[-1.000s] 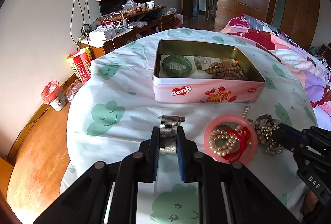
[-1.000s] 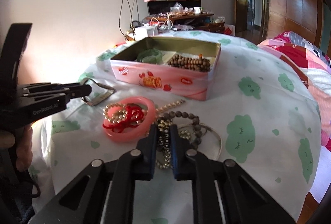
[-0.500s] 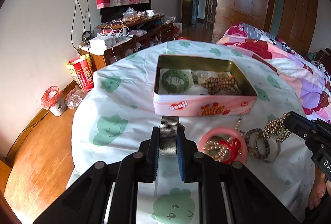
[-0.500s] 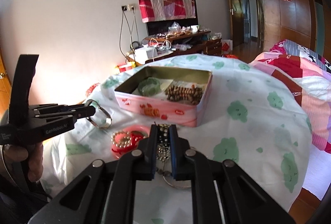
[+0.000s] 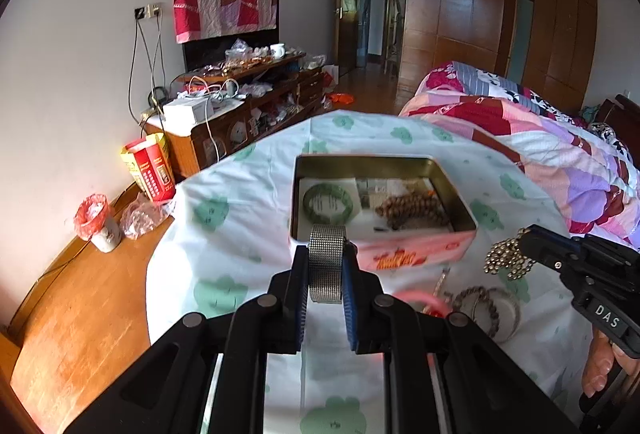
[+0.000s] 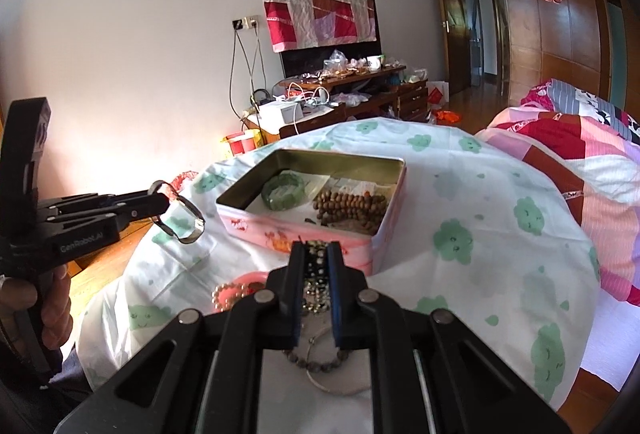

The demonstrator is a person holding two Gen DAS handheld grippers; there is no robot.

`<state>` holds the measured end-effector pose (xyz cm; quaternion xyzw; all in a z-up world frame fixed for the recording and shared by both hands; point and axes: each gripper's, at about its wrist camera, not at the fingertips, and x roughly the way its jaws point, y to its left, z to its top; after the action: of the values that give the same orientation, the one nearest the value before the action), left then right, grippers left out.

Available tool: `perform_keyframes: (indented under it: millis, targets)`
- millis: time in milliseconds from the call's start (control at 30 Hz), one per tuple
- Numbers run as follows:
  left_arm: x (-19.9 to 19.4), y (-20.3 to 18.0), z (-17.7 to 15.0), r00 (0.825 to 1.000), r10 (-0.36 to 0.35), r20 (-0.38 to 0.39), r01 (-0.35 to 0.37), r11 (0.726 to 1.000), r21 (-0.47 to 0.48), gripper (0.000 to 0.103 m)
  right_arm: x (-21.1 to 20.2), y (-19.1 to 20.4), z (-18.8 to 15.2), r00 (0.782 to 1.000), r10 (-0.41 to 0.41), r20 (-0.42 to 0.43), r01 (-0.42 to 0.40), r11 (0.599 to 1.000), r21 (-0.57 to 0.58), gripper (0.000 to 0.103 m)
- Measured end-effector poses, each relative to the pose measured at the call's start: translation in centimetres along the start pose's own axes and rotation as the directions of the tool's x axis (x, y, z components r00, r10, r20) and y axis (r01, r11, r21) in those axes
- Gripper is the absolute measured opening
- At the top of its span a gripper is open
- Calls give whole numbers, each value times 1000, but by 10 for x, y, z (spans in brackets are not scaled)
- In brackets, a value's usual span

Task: Organize jewelry
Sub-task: 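Carry the watch with the left tool while the right tool carries the silver chain into the tin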

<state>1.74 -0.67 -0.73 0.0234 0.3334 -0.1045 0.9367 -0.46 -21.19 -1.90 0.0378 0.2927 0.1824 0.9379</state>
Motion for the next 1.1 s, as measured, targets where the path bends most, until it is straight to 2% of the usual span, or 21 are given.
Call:
perform_keyframes:
  millis: [400,1100]
  targets:
    - [23,4,30,999,-27,-18,27,1000,-9,15,12,-1,31,1000,8,3,-8,1000,-20,13]
    - [68,1,59,998,51,-37,-50,999,11,15,63,-8,61,999,-36,-38,35,999,-20,13]
